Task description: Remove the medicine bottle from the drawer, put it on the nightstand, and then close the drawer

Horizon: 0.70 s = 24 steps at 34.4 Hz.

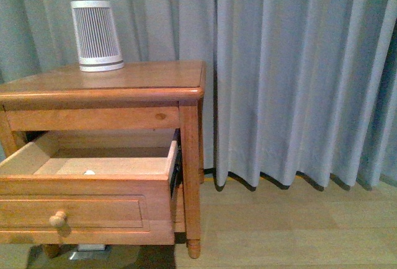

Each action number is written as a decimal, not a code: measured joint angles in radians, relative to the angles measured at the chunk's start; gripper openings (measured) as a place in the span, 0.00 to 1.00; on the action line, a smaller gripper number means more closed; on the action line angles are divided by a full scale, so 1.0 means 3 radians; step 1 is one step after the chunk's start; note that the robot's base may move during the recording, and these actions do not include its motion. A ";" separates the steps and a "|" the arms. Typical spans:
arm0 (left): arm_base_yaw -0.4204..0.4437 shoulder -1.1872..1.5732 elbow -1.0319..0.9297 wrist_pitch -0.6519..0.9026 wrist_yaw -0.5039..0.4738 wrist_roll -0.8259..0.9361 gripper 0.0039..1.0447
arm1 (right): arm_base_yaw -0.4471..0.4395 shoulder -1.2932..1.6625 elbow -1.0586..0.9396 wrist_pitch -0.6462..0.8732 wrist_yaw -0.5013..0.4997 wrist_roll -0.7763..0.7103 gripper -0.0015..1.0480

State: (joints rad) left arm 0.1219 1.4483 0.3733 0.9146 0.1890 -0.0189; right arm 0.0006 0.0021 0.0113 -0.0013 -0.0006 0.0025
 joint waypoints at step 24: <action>-0.0421 -0.2516 -0.0534 -0.1452 -0.0631 -0.0057 0.75 | 0.0000 0.0000 0.0000 0.0000 0.0003 0.0000 0.93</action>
State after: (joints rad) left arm -0.0044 0.6933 0.2131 0.4789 -0.0002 -0.0360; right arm 0.0006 0.0021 0.0113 -0.0013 0.0002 0.0025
